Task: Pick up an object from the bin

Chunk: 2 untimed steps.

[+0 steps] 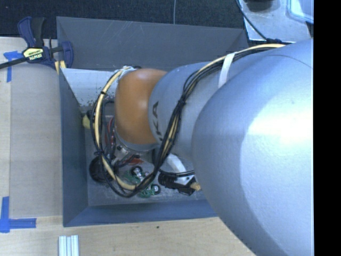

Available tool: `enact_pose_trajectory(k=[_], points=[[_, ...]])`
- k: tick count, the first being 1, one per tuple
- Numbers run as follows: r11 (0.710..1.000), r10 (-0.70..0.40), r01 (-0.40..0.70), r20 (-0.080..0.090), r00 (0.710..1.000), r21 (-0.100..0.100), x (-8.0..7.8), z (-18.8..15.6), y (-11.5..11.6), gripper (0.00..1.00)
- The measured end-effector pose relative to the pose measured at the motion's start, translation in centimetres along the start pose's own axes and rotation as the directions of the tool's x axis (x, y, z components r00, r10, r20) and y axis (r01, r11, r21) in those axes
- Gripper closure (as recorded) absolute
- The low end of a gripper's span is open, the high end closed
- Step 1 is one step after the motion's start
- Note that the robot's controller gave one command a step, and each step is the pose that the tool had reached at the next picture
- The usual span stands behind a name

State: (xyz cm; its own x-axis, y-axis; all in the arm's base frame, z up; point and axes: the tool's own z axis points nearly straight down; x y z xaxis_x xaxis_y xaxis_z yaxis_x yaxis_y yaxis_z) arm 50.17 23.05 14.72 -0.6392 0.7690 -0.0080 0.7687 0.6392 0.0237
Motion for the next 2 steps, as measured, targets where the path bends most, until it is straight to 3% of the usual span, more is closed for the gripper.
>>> enact_pose_trajectory(k=[2], points=[[1.000, -0.003, 0.003, -0.001, 1.000, 0.003, -0.1, -5.8, 0.1, 1.00]])
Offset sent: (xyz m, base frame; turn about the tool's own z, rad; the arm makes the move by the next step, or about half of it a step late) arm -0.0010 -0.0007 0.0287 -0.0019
